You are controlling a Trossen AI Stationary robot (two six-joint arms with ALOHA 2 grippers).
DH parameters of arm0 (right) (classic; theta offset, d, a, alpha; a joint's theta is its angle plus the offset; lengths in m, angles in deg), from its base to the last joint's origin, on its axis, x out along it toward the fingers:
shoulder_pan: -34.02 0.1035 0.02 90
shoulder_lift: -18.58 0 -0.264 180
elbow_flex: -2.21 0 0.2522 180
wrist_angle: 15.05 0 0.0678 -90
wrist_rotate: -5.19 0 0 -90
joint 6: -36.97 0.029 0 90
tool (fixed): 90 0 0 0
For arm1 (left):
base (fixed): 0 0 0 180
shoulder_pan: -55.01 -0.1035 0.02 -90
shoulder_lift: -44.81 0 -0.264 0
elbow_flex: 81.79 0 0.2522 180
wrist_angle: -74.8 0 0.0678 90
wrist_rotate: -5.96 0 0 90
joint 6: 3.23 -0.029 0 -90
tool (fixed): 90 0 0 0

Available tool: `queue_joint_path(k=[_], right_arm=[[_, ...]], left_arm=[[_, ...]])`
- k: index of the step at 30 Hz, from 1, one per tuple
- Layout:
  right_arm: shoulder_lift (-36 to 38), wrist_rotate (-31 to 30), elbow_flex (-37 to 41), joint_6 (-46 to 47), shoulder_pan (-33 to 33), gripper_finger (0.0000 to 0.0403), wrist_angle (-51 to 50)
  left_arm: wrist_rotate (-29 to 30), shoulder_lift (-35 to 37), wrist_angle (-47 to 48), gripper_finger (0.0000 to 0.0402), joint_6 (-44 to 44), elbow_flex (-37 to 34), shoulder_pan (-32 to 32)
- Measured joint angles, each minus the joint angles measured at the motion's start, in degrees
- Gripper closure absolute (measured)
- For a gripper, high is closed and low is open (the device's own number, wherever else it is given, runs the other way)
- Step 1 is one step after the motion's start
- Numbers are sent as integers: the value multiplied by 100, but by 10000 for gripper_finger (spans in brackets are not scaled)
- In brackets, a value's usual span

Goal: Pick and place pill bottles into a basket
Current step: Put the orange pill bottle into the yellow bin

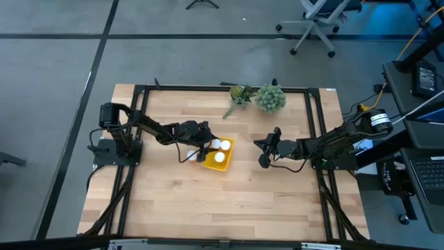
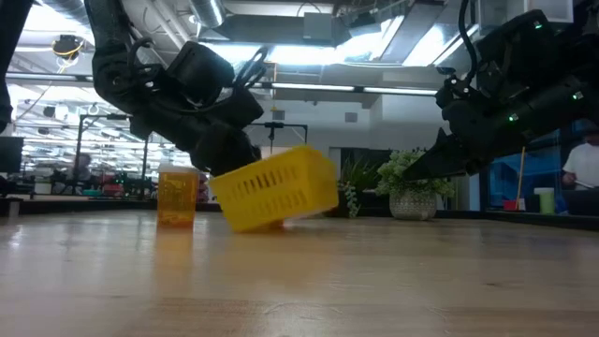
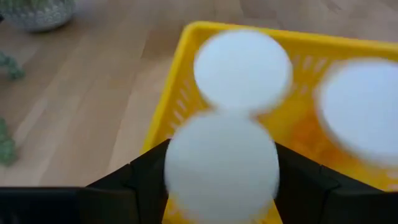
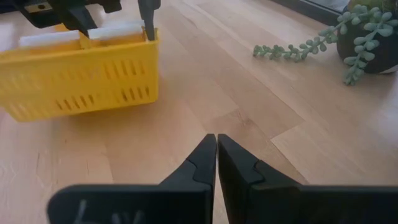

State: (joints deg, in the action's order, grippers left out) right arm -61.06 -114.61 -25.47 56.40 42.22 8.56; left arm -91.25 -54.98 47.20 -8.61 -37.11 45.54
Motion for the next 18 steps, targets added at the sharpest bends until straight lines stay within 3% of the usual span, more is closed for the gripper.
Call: queue_joint_path(k=[18], right_arm=[[0, 0, 0, 4, 0, 382, 0]], left_arm=[[49, 0, -46, 169, 12, 0, 0]])
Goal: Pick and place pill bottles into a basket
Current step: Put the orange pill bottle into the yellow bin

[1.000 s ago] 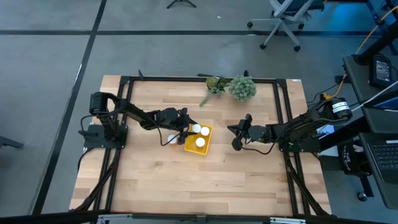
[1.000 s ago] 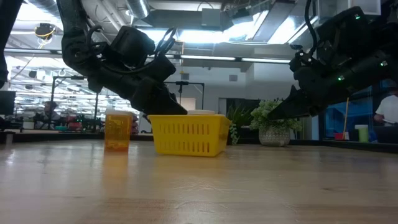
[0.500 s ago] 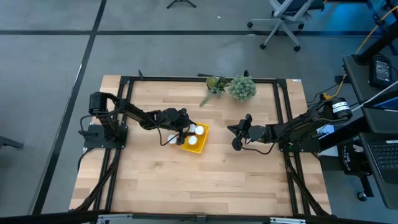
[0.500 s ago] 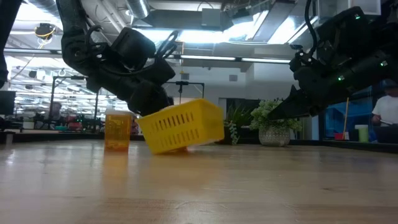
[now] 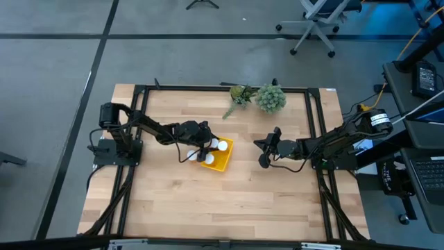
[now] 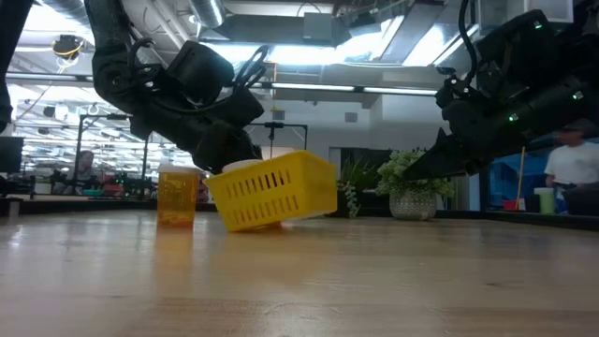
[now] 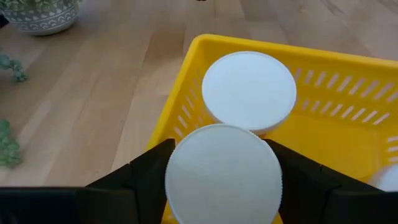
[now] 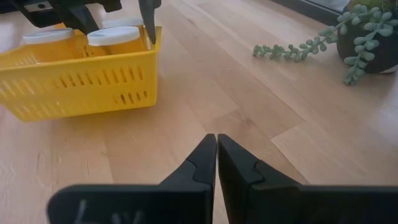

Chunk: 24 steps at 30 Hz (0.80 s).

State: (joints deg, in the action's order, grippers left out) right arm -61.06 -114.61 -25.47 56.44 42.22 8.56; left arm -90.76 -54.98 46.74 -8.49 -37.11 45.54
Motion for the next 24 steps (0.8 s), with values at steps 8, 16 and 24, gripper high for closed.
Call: queue_joint_path(k=[8, 16, 24], right_arm=[[0, 0, 0, 0, 0, 382, 0], [0, 0, 0, 0, 0, 382, 0], [0, 0, 0, 0, 0, 382, 0]], left_arm=[[16, -2, 388, 167, -64, 302, 0], [138, -4, 1446, 168, -142, 736, 42], [265, -4, 2006, 168, -337, 1048, 83]])
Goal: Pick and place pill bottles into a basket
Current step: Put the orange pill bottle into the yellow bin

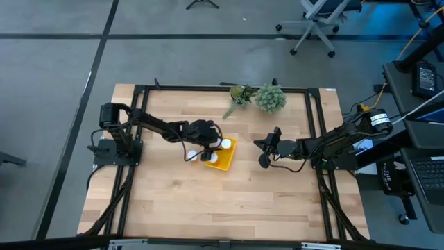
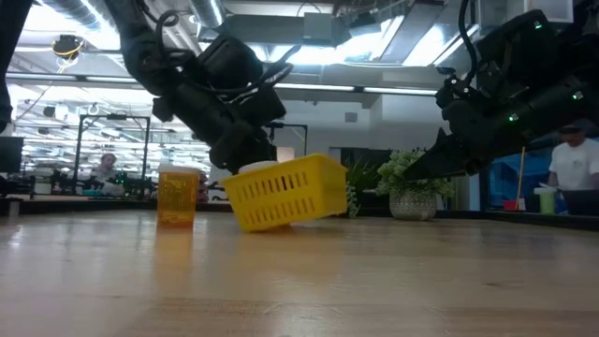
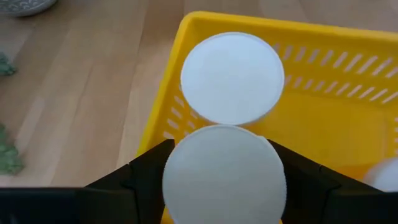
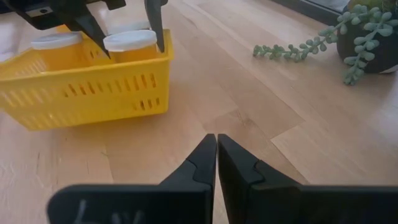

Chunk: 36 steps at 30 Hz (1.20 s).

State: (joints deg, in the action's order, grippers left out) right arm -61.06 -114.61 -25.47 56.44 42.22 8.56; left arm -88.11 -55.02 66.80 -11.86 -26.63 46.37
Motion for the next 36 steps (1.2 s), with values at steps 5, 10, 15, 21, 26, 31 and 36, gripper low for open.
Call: queue_joint_path(k=[5, 10, 15, 21, 26, 31, 36], right_arm=[[0, 0, 0, 0, 0, 382, 0], [0, 0, 0, 0, 0, 382, 0], [0, 0, 0, 0, 9, 382, 0], [1, 4, 0, -2, 68, 382, 2], [0, 2, 0, 0, 68, 382, 0], [0, 2, 0, 0, 68, 382, 0], [0, 11, 0, 0, 68, 382, 0]], left_arm=[[0, 0, 442, 168, -12, 240, 3], [42, 0, 1090, 168, -167, 581, 64], [425, 0, 1673, 168, -359, 896, 173], [454, 0, 2080, 168, -415, 1121, 256], [456, 0, 2402, 168, -452, 1292, 299], [474, 0, 2695, 168, -520, 1495, 299], [740, 0, 2952, 168, -693, 1653, 299]])
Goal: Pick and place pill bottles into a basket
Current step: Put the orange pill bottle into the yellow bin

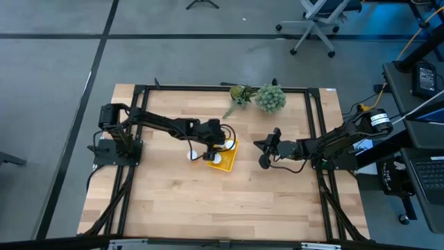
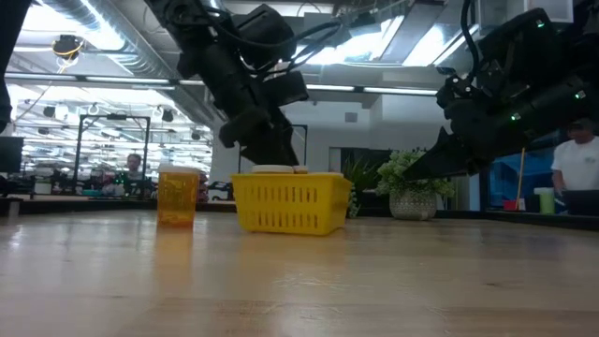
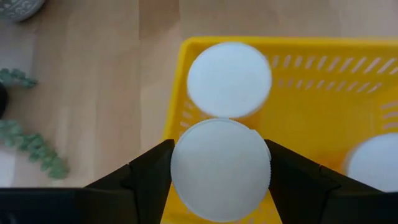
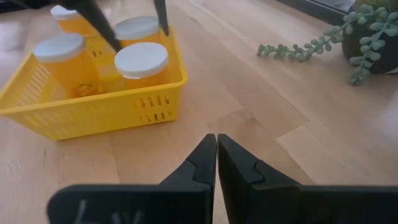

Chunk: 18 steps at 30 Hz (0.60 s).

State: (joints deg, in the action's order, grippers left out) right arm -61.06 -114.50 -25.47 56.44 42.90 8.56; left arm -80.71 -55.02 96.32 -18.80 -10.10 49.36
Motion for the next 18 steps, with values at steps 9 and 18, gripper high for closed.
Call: queue_joint_path(k=[9, 18], right_arm=[[0, 131, 0, 2, 0, 382, 0], [0, 136, 0, 115, 0, 382, 2]], left_arm=[[57, 0, 46, 168, -30, 9, 4], [206, 0, 189, 168, 23, 9, 15]])
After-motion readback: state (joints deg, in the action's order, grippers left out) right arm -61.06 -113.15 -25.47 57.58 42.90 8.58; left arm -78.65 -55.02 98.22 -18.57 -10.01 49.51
